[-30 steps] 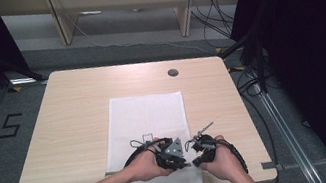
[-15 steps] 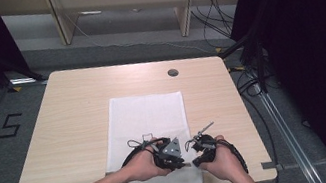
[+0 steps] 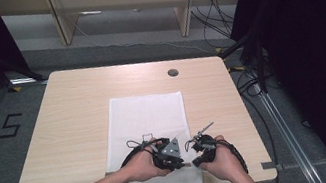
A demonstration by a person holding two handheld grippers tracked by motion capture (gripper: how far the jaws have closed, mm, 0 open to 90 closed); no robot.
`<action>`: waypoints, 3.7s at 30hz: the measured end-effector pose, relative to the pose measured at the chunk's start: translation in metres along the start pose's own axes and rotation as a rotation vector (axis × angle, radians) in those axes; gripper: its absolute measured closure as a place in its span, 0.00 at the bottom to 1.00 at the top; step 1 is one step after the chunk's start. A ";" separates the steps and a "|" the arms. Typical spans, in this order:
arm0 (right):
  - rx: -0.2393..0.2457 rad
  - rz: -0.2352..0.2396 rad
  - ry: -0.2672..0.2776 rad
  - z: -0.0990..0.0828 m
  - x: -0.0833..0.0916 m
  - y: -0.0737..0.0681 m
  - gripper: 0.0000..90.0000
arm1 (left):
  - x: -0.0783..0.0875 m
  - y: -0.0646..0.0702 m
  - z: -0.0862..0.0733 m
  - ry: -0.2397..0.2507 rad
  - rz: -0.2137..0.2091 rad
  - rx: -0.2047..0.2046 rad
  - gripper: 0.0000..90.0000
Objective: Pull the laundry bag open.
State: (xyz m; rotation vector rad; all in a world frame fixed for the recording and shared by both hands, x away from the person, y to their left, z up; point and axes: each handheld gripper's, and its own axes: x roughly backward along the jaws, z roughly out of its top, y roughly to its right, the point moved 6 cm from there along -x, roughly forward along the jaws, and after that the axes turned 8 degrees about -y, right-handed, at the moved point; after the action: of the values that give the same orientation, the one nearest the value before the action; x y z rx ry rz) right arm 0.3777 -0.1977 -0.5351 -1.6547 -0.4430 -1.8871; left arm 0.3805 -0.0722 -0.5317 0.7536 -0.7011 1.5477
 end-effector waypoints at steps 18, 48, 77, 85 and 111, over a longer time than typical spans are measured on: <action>0.000 -0.004 -0.005 0.000 0.000 0.000 1.00 | 0.008 -0.001 -0.005 0.009 0.001 0.007 0.91; 0.000 -0.007 0.004 0.001 -0.001 0.001 1.00 | 0.013 0.000 -0.012 0.060 0.003 0.034 0.91; -0.010 -0.010 -0.010 0.001 0.000 -0.002 1.00 | 0.025 -0.002 -0.023 0.057 0.021 0.036 0.91; -0.017 -0.012 -0.011 0.000 0.000 -0.003 1.00 | 0.029 -0.001 -0.025 0.060 0.017 0.054 0.91; -0.005 -0.015 -0.002 0.001 0.000 -0.003 1.00 | 0.034 -0.002 -0.029 0.062 0.019 0.056 0.91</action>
State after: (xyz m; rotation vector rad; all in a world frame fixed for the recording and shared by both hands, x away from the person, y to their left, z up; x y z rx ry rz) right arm 0.3769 -0.1951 -0.5350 -1.6610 -0.4531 -1.8985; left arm 0.3776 -0.0285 -0.5227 0.7387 -0.6228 1.6074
